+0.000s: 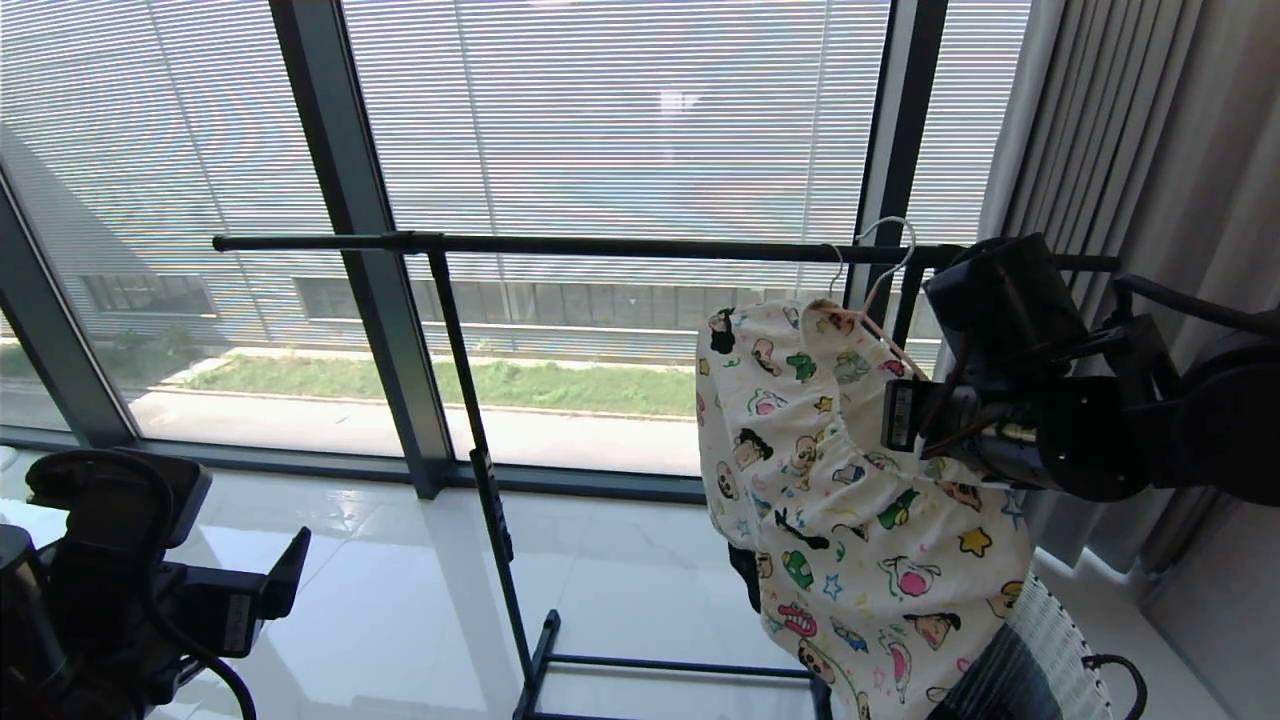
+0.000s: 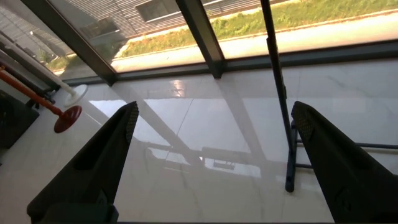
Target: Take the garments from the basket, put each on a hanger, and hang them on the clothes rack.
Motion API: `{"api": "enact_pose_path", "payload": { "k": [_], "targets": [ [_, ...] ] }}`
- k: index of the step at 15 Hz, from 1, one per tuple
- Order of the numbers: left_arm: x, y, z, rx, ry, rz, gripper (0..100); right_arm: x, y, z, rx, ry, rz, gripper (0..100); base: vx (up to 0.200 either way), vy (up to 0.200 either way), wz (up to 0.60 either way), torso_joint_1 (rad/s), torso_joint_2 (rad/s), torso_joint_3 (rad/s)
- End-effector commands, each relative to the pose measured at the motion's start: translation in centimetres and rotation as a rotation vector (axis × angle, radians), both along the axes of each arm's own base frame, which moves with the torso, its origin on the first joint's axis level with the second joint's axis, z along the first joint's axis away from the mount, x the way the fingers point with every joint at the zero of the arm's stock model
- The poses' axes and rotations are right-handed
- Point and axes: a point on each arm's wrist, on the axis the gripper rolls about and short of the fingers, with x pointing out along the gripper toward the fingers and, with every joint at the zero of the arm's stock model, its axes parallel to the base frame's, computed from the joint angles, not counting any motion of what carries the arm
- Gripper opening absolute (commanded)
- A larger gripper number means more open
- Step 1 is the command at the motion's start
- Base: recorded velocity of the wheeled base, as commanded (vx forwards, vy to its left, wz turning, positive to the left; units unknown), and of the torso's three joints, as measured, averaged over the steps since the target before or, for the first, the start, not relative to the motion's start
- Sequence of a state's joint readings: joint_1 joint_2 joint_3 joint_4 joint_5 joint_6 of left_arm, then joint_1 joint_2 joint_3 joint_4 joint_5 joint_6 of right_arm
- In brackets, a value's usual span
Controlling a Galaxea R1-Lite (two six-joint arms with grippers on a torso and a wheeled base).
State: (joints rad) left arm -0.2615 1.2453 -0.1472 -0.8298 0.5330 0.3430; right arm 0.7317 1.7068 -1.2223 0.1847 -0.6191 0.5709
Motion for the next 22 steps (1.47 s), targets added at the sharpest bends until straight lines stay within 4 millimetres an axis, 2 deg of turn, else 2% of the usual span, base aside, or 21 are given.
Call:
{"api": "enact_pose_path", "payload": {
  "k": [1, 10, 12, 15, 18, 22],
  "targets": [
    [0.0, 0.0, 0.0, 0.0, -0.001, -0.002, 100, -0.2, 0.2, 0.2, -0.002, -0.004, 0.015, 0, 0.2, 0.0, 0.0, 0.002, 0.01, 0.002],
    [0.1, -0.1, -0.1, -0.004, 0.003, -0.002, 100, -1.8, 2.1, 0.1, -0.046, -0.006, 0.119, 0, 0.2, 0.0, 0.0, 0.002, 0.0, 0.001],
    [0.1, -0.1, -0.1, -0.005, 0.003, 0.0, 100, -2.0, 2.4, 0.0, -0.06, -0.003, 0.138, 0, 0.0, 0.0, 0.0, 0.0, 0.0, 0.0],
    [0.1, -0.1, 0.1, -0.009, -0.007, 0.0, 100, -1.1, 2.9, -0.5, -0.108, 0.006, 0.15, 0, 0.0, 0.0, 0.0, 0.0, 0.0, 0.0],
    [0.3, -0.1, 0.5, -0.013, -0.023, 0.0, 100, 0.9, 3.9, -1.2, -0.125, 0.017, 0.134, 0, 0.0, 0.0, 0.0, 0.0, 0.0, 0.0],
    [0.1, -0.1, 0.7, -0.017, -0.036, 0.0, 100, 3.3, 3.5, -2.9, -0.203, 0.05, 0.112, 0, 0.0, 0.0, 0.0, 0.0, 0.0, 0.0]
  ]
}}
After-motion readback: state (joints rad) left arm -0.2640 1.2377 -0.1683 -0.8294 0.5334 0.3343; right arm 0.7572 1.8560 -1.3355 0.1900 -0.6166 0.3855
